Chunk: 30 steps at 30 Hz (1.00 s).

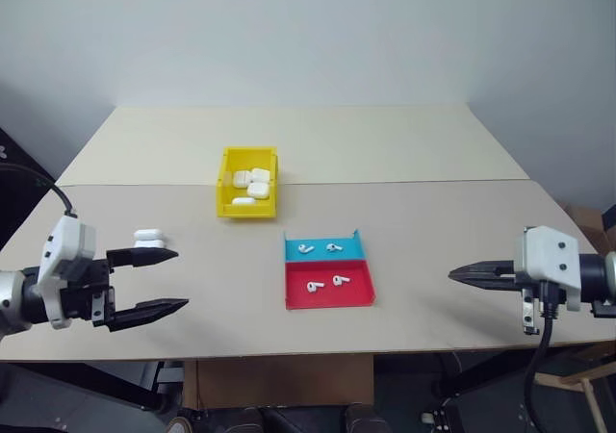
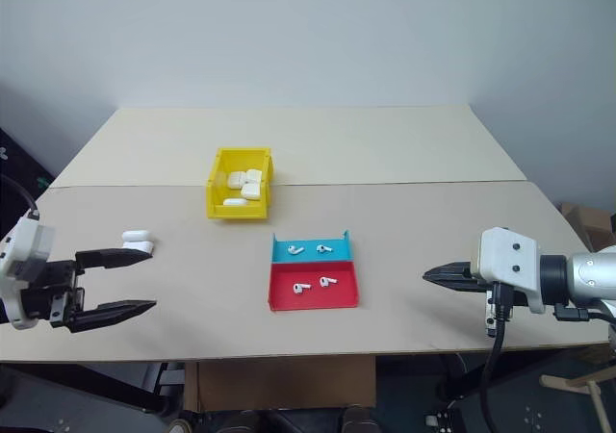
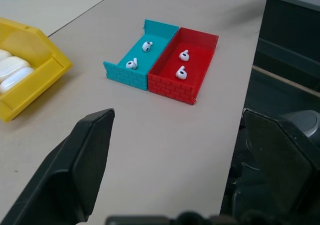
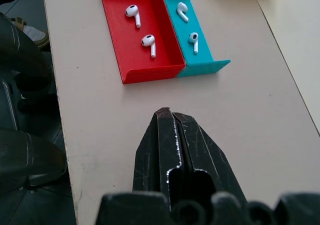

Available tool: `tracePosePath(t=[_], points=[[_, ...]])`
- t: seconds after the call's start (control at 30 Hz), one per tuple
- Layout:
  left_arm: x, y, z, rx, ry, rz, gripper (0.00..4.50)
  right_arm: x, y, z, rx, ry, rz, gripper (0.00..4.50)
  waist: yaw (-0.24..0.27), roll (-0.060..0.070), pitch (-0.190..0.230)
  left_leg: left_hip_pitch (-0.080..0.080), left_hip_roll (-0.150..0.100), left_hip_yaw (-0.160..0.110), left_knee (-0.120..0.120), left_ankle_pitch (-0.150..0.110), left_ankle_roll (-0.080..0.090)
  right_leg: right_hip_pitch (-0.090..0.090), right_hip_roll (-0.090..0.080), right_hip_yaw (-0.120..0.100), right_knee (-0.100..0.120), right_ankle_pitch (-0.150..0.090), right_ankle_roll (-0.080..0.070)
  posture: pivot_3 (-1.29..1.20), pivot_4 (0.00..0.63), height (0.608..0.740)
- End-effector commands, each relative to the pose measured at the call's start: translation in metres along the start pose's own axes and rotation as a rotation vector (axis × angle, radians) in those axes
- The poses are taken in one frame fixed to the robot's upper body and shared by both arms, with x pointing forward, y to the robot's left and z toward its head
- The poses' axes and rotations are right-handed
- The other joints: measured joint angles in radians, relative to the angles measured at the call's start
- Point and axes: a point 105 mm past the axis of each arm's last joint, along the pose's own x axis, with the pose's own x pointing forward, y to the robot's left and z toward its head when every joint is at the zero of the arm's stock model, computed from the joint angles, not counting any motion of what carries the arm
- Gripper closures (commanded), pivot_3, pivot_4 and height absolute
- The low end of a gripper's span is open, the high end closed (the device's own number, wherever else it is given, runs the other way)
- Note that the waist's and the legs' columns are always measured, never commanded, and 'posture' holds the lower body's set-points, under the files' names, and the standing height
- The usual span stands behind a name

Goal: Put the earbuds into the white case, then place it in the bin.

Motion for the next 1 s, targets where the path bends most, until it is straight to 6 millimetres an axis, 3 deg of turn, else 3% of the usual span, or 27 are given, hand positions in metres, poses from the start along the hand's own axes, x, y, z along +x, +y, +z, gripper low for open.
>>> tracePosePath(t=[0.03,0.2,0.47,0.57,0.73,0.93,1.0], points=[[0.000,0.002,0.012,0.032,-0.036,0.016,0.05,-0.001,-0.002,0.007,-0.048,-0.016,-0.017,4.50,0.000,0.000,0.000,0.000,0.000,0.000,0.000,0.000,0.000,0.000,0.000,0.000,0.000,0.000,0.000,0.00,0.150,0.740],[0.001,0.008,0.019,0.051,-0.064,0.064,0.05,-0.001,0.000,0.006,-0.074,-0.021,-0.010,4.50,0.001,0.000,0.000,0.000,0.000,0.000,0.000,0.000,0.000,0.000,0.000,0.000,0.000,0.000,0.001,0.00,0.150,0.740],[0.000,0.003,0.003,0.088,0.029,0.060,0.05,0.000,0.002,0.008,-0.078,-0.048,0.006,4.50,-0.002,0.000,0.000,0.001,0.000,0.000,0.000,0.000,0.000,0.000,0.000,0.000,0.001,0.001,0.001,0.00,0.150,0.740],[0.001,0.006,-0.002,0.108,0.047,0.112,0.00,0.000,0.003,0.010,-0.100,-0.071,0.017,3.89,0.000,0.000,0.000,0.001,0.000,0.000,0.000,0.000,0.000,0.001,0.000,0.000,0.001,0.000,0.000,0.00,0.150,0.740],[0.002,0.014,-0.011,0.100,0.092,0.250,0.00,-0.001,-0.002,0.008,-0.107,-0.046,0.012,2.18,0.000,0.000,0.000,0.002,0.000,0.000,0.000,0.000,0.000,0.001,0.000,0.001,0.001,0.000,0.001,0.00,0.150,0.740],[0.001,0.052,-0.023,0.026,0.278,0.640,0.00,0.000,0.003,0.006,-0.099,-0.028,0.035,0.23,0.003,0.000,0.000,0.002,0.000,0.000,0.000,0.000,0.000,0.002,0.000,0.001,0.002,0.001,0.002,0.00,0.150,0.740],[0.001,0.061,-0.026,0.011,0.365,0.724,0.00,0.005,-0.005,0.002,-0.078,0.000,-0.024,0.02,0.005,-0.001,0.000,0.003,0.000,0.000,0.001,0.000,0.000,0.003,0.000,0.001,0.002,0.001,0.002,0.00,0.150,0.740]])
